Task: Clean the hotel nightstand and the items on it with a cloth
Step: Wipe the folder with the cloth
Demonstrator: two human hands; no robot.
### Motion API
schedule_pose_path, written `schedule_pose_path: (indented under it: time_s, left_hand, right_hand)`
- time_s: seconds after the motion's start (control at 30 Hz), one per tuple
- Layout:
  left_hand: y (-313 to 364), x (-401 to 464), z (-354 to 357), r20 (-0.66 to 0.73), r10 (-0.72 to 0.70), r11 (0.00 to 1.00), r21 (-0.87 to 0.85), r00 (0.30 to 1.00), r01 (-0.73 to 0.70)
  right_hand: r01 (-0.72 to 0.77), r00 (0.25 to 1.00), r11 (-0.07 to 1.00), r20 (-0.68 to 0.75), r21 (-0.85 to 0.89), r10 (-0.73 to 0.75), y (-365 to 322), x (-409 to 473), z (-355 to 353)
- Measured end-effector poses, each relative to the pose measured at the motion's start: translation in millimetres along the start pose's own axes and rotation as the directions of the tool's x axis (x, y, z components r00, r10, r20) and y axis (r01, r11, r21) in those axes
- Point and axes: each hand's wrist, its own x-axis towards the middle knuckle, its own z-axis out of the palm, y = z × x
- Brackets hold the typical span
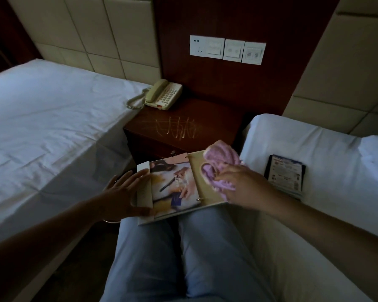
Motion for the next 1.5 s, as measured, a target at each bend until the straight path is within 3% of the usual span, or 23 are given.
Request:
schedule_pose_path:
  time_s: [0.07, 0.13, 0.33, 0.43, 0.57, 0.67, 0.93, 1.13, 1.3, 1.4, 1.43, 1.47, 1.5]
  left_hand:
    - [2, 0, 0, 0.004, -0.008, 1.0, 0.005, 1.0, 0.008]
    - [3, -1, 0, 0.009, -0.01, 1.0, -0.008, 1.0, 0.01]
    - [-5, -6, -2, 0.009, 0.009, 1.0, -0.006, 1.0, -0.009]
    - [-8, -6, 1, 0.023, 0.009, 0.999, -0.042, 1.0, -0.008]
    - [-12, -4, 11, -0.094, 0.039, 0.988, -0.144, 0.995, -0.052]
    - [-12, 0, 16, -0.096, 0.044, 0.979, -0.192, 0.994, -0.062]
    - [-11, -3, 6, -0.056, 0.063, 0.968, -0.241, 0.996, -0.074]
    - [-13, -10, 4, 0.012, 0.017, 0.933, -0.361, 1.0, -0.012]
    - [-9, -8, -4, 0.068, 0.036, 0.924, -0.383, 0.997, -0.007]
    - [-2, -8, -9, 0.083, 0.052, 0.931, -0.366, 0.995, -0.018]
    - [-1, -7, -9, 0.076, 0.058, 0.931, -0.363, 0.995, -0.026]
    - [-1, -6, -9, 0.064, 0.056, 0.932, -0.361, 0.996, -0.03]
    - [-2, -5, -9, 0.056, 0.05, 0.932, -0.363, 0.997, -0.026]
  right_hand:
    - [-0.176, 0.984, 0.984, -0.042, -0.005, 0.175, 15, 14, -5]
    - [-0.246, 0.967, 0.969, -0.076, -0.021, 0.244, 7, 23, 0]
    - [0.097, 0.985, 0.995, -0.141, -0.035, -0.101, -49, -19, 30]
    - [0.002, 0.998, 1.0, -0.064, 0.024, -0.001, -23, -36, 16]
    - [-0.102, 0.994, 0.994, -0.032, 0.039, 0.103, 11, -35, -5]
    - [-0.22, 0.975, 0.974, -0.022, 0.044, 0.221, 24, -2, -18]
    - [-0.359, 0.933, 0.909, 0.052, 0.213, 0.357, 38, 108, -28]
    - [-0.434, 0.9, 0.799, 0.153, 0.416, 0.408, 65, 81, -33]
    - [-0.493, 0.869, 0.762, 0.194, 0.421, 0.455, 69, 32, -15]
    - [-0.531, 0.842, 0.681, 0.229, 0.504, 0.488, 75, 15, -13]
    - [-0.539, 0.826, 0.645, 0.19, 0.541, 0.531, 73, 13, -13]
    - [-0.507, 0.791, 0.653, 0.004, 0.562, 0.611, 72, 12, -11]
    - [-0.507, 0.674, 0.685, -0.255, 0.523, 0.693, 75, 10, -11]
